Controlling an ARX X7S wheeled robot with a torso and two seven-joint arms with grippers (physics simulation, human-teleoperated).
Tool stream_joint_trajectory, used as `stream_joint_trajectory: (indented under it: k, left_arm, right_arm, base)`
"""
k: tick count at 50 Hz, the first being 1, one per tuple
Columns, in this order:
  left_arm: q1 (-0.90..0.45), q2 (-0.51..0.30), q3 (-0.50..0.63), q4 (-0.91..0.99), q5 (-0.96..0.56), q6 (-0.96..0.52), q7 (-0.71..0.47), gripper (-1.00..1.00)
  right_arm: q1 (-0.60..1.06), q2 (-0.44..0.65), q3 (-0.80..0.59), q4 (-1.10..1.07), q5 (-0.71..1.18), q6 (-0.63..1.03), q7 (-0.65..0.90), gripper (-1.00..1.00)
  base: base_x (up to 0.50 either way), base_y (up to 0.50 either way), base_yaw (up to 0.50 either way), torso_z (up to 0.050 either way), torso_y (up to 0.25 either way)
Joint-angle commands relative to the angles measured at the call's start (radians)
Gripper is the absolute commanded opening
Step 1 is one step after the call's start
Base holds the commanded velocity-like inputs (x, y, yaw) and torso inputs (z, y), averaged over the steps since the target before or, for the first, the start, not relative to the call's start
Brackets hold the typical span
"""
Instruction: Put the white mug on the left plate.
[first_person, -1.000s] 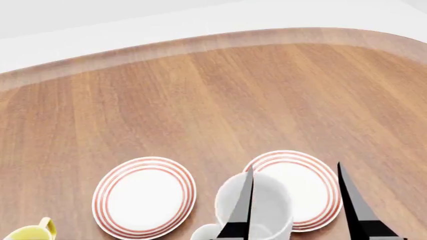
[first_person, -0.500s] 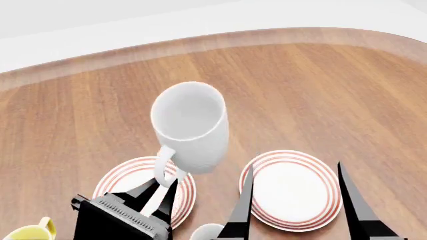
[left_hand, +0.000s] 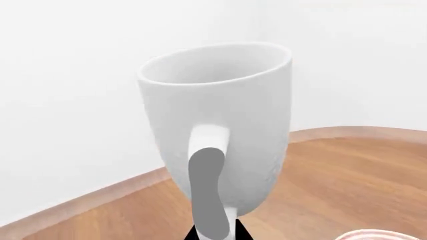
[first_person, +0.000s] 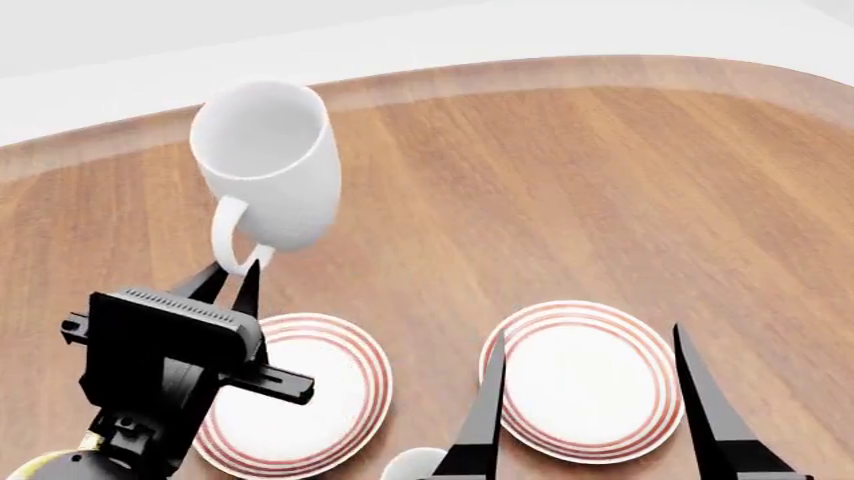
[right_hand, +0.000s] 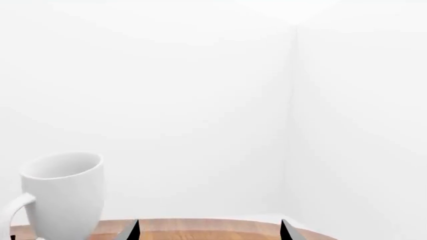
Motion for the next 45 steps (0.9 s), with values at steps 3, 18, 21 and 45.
stream_joint_trajectory:
  k: [3, 18, 21, 45]
  left_arm:
    - [-0.071, 0.031, -0.059, -0.140, 0.010, 0.050, 0.003, -1.00]
    - [-0.121, 0.052, -0.057, -0.293, 0.024, 0.106, -0.001, -1.00]
    - [-0.130, 0.056, -0.056, -0.317, 0.025, 0.102, -0.003, -1.00]
    - [-0.166, 0.107, -0.027, -0.652, 0.053, 0.283, 0.015, -1.00]
  right_arm:
    - [-0.002, -0.012, 0.020, 0.001, -0.009, -0.011, -0.019, 1.00]
    - [0.001, -0.009, 0.019, -0.007, -0.004, -0.004, -0.013, 1.00]
    - [-0.001, -0.008, 0.019, -0.004, -0.004, -0.009, -0.013, 1.00]
    - [0.003, -0.008, 0.006, 0.015, -0.004, -0.023, -0.012, 1.00]
  base:
    - [0.00, 0.00, 0.00, 0.000, 0.000]
    - [0.00, 0.00, 0.00, 0.000, 0.000]
    - [0.00, 0.00, 0.00, 0.000, 0.000]
    - [0.00, 0.00, 0.00, 0.000, 0.000]
